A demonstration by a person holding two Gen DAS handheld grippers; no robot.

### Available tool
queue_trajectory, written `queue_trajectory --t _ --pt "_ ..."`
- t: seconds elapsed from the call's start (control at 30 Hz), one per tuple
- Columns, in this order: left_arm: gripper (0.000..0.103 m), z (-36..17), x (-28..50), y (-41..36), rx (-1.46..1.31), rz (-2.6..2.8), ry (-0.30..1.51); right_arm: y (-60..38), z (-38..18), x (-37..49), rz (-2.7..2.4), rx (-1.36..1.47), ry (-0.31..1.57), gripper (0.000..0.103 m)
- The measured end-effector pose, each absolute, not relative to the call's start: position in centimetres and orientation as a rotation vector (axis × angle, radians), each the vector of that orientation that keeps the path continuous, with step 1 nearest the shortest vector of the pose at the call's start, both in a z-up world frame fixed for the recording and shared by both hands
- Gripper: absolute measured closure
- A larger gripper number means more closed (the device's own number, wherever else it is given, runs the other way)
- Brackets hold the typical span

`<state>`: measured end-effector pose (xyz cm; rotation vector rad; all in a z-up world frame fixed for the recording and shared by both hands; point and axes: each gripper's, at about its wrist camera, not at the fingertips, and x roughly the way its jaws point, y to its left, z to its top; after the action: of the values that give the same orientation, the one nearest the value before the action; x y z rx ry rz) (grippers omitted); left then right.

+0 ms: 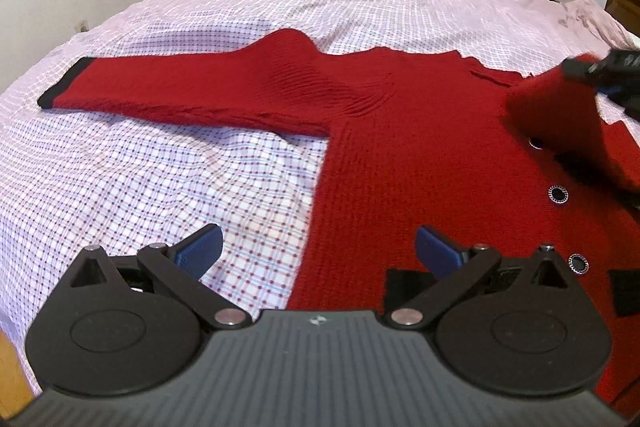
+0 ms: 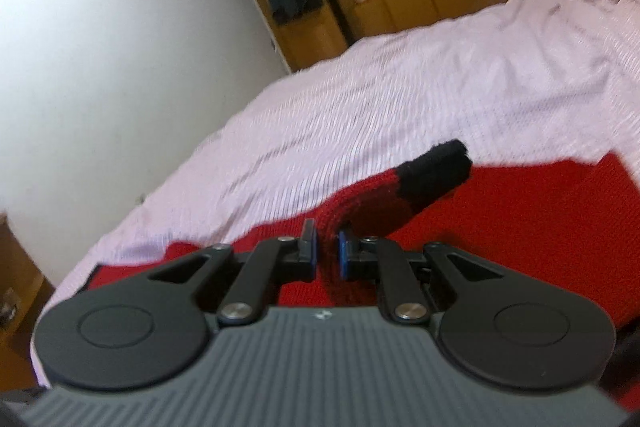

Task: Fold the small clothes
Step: 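Carry the sleeve across the cardigan body and release it with the right gripper, then grasp the other sleeve cuff with the left gripper and lift it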

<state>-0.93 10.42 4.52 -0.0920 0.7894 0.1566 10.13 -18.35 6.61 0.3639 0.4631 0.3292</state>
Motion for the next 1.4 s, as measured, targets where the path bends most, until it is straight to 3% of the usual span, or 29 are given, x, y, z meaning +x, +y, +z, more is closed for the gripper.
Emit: queue_trajectory --t 0.2,0.27,0.33,0.4,0.9,1.4 --pt "0.000 4.6 -1.0 11.1 -0.102 0.160 0.783 -15.3 4.4 10.8 0.388 0.324 0.573 0.086" --pt "0.000 4.8 -0.9 11.1 -0.099 0.156 0.778 -14.7 3.6 10.5 0.399 0.292 0.613 0.075" --pt "0.000 5.0 -0.7 10.9 -0.095 0.151 0.773 -14.1 3.3 10.1 0.408 0.271 0.635 0.052" --pt "0.000 5.1 -0.5 10.7 -0.089 0.146 0.769 -14.2 3.1 10.2 0.417 0.257 0.643 0.038" --pt "0.000 7.1 3.7 7.2 -0.034 0.065 0.726 -23.2 6.7 6.2 0.303 0.292 0.537 0.037" --pt "0.006 2.9 13.4 4.9 -0.038 0.041 0.834 -34.9 4.7 11.1 -0.061 0.371 0.573 0.037"
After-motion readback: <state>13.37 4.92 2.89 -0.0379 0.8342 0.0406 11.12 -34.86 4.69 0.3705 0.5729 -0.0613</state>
